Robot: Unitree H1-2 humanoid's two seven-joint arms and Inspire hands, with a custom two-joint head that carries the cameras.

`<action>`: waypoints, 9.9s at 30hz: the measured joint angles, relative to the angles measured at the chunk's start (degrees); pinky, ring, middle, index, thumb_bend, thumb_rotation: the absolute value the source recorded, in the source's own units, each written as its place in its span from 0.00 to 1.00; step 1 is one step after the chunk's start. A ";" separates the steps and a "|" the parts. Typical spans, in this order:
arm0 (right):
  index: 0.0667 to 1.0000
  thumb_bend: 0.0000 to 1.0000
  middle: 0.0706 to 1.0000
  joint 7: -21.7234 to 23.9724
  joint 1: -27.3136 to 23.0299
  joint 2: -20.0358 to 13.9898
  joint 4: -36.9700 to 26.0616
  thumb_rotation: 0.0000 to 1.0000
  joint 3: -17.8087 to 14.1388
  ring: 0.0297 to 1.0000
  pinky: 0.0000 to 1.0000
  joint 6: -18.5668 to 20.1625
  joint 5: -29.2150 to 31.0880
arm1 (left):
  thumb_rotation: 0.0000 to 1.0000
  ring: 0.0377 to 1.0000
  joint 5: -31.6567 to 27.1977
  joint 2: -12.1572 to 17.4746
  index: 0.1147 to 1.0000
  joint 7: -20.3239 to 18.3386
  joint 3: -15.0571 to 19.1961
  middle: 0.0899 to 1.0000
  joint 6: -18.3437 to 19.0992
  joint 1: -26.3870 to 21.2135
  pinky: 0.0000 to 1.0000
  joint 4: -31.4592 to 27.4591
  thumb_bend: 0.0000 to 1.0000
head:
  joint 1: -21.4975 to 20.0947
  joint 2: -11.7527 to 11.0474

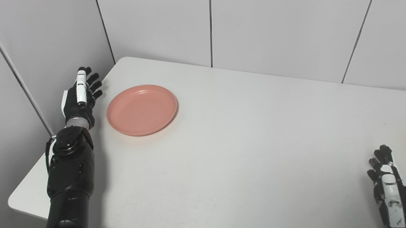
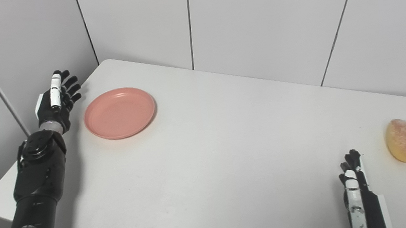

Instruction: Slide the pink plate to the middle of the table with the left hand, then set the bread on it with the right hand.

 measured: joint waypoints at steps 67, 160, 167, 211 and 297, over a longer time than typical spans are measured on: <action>1.00 0.18 1.00 -0.76 1.05 1.68 -1.60 1.00 0.84 1.00 1.00 1.37 -1.86 | 1.00 0.87 -3.59 -5.30 0.86 -6.08 -11.33 0.87 -3.95 -2.24 0.88 6.10 0.36 | -4.13 2.02; 0.88 0.37 0.89 -14.78 -5.09 5.31 -2.47 1.00 4.71 0.86 0.81 2.69 -25.63 | 1.00 0.88 6.96 -20.45 0.88 -12.57 -29.27 0.89 6.20 12.01 0.89 -23.84 0.36 | -38.66 9.14; 0.86 0.42 0.87 -15.64 -9.66 1.70 -4.35 1.00 2.30 0.87 0.83 2.79 -31.53 | 1.00 0.88 6.80 -20.55 0.88 -12.68 -29.02 0.89 4.55 11.78 0.88 -22.55 0.34 | -40.78 7.74; 1.00 0.92 1.00 -14.76 -29.57 -9.24 14.96 0.60 -5.76 0.96 0.85 27.87 -43.62 | 1.00 0.89 6.86 -20.28 0.88 -14.33 -29.11 0.89 3.35 12.02 0.89 -22.53 0.35 | -46.32 6.68; 0.49 0.53 0.38 -21.08 -38.79 -12.50 39.99 0.00 3.06 0.31 0.25 26.91 -40.55 | 1.00 0.88 6.16 -19.91 0.88 -14.88 -29.68 0.89 6.94 12.44 0.89 -25.30 0.37 | -45.00 7.91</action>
